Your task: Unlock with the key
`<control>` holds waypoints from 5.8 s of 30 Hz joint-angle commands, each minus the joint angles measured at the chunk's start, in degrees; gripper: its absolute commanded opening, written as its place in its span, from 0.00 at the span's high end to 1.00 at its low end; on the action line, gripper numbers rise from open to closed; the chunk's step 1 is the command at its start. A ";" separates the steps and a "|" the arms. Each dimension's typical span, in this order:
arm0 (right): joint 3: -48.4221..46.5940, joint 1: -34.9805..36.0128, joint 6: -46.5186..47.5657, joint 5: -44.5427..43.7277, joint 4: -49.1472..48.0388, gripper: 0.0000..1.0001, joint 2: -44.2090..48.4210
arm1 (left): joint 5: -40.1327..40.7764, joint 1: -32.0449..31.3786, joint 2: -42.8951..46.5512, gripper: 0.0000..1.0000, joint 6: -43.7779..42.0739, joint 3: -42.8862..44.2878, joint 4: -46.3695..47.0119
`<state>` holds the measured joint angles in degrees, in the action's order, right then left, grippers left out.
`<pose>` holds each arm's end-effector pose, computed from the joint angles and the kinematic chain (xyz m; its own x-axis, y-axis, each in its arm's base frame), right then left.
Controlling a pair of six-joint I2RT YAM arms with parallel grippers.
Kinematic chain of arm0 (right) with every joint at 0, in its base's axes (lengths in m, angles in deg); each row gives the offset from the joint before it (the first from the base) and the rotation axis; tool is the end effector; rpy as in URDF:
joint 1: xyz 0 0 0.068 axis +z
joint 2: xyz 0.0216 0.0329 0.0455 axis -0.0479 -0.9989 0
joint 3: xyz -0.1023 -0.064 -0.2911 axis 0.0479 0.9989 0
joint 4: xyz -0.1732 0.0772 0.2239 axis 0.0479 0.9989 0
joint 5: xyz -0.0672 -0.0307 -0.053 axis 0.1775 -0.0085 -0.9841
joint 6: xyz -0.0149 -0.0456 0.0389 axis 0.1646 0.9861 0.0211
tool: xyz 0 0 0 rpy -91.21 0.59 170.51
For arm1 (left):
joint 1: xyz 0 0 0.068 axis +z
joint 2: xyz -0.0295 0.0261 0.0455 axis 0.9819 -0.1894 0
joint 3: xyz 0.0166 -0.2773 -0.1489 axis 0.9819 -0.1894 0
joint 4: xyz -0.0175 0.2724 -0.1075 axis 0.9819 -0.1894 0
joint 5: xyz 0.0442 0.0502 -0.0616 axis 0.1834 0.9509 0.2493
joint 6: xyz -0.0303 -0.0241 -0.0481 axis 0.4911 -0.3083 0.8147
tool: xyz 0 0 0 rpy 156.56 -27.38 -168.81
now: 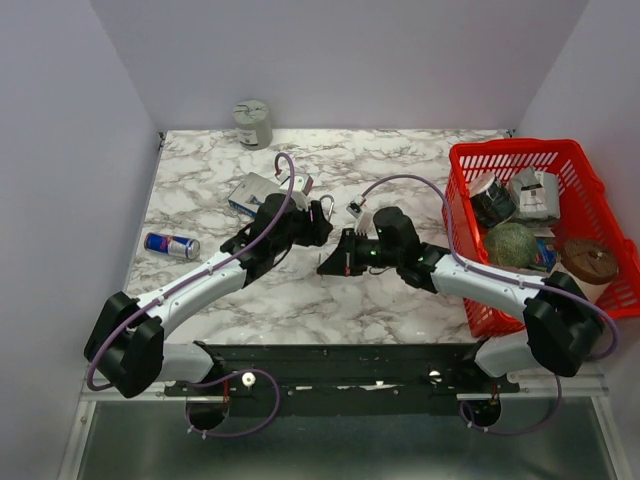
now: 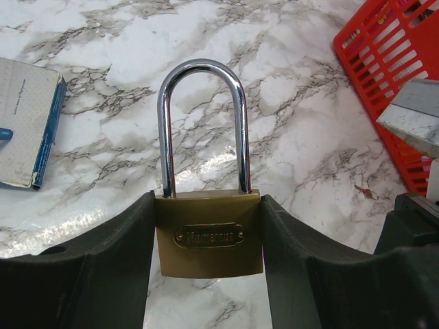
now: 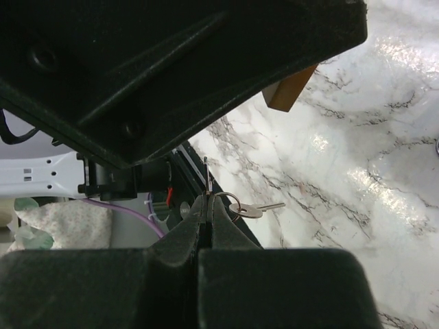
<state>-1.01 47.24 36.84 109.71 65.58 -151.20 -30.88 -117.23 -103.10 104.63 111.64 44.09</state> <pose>0.2248 0.2501 0.2600 -0.8533 0.0262 -0.5207 -0.4505 0.4658 0.7616 0.2559 -0.1992 0.2953 -0.5406 -0.1463 -0.8284 0.3930 0.8268 -0.4025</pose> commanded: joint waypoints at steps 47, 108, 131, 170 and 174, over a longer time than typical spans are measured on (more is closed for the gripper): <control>-6.34 -7.93 -1.49 11.60 -9.50 0.99 -13.15 | 1.32 -0.17 2.96 1.00 -0.16 0.29 5.19; -9.94 -8.02 6.94 1.59 -1.07 0.99 -10.17 | -0.09 -0.17 0.85 1.00 1.08 0.20 5.28; -7.84 -7.75 9.40 -5.54 -7.39 0.99 -7.89 | -1.32 -0.61 -0.73 1.00 1.34 0.38 5.54; -4.85 -4.24 17.49 -18.90 -6.78 0.99 -2.88 | -8.52 -0.61 -7.59 1.00 0.37 4.42 2.38; -4.23 -4.24 16.96 -19.60 -7.48 0.99 -1.64 | -8.96 -0.61 -8.29 1.00 0.28 4.60 2.20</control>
<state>-4.81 43.22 53.06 94.56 65.80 -156.47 -35.03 -117.01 -110.20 105.02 115.38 48.90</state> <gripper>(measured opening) 0.012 0.629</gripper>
